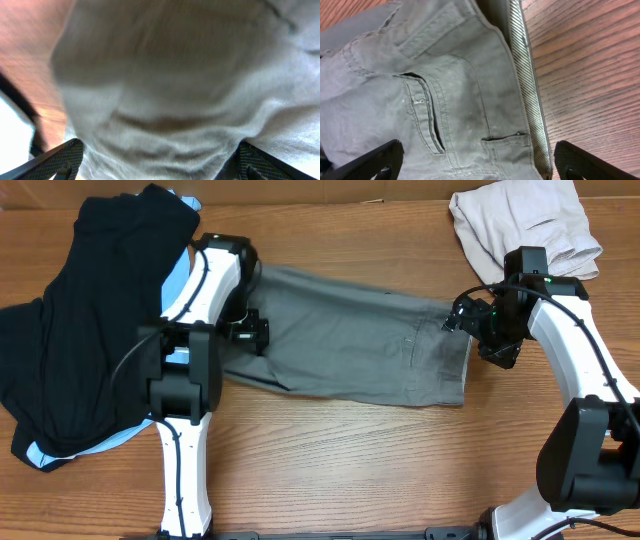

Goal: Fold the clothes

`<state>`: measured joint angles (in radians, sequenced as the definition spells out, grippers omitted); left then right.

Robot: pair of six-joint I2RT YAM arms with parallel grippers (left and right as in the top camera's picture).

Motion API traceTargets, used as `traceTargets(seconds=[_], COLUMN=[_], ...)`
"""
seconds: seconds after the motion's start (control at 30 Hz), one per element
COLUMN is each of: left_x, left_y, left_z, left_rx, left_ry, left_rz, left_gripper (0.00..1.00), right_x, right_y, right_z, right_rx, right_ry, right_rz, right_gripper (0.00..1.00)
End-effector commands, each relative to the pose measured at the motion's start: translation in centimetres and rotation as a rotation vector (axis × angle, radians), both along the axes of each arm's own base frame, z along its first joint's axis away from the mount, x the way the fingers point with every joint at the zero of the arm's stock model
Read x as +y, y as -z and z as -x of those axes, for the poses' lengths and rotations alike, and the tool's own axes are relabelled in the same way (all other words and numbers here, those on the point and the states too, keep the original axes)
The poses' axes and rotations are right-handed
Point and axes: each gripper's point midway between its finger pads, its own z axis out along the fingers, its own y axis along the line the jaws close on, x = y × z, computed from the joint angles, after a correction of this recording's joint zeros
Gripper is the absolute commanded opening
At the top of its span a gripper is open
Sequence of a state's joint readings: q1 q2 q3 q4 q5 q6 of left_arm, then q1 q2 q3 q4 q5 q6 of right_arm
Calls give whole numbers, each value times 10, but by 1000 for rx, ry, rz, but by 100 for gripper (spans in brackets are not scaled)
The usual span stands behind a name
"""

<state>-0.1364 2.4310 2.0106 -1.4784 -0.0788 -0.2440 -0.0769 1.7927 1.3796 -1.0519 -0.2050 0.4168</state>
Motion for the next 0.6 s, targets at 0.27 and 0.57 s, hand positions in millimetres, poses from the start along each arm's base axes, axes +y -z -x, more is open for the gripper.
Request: traceTargets(seconds=[0.27, 0.57], left_x=[-5, 6], left_y=[5, -67], left_z=[18, -18], left_rx=[92, -92], left_ry=[-8, -17], left_rz=[101, 95], left_gripper=[100, 100], right_x=[19, 29], right_y=[-9, -25], right_z=[2, -5], right_rx=[-15, -51], right_ry=[-41, -79], right_rz=[-113, -165], right_gripper=[100, 100])
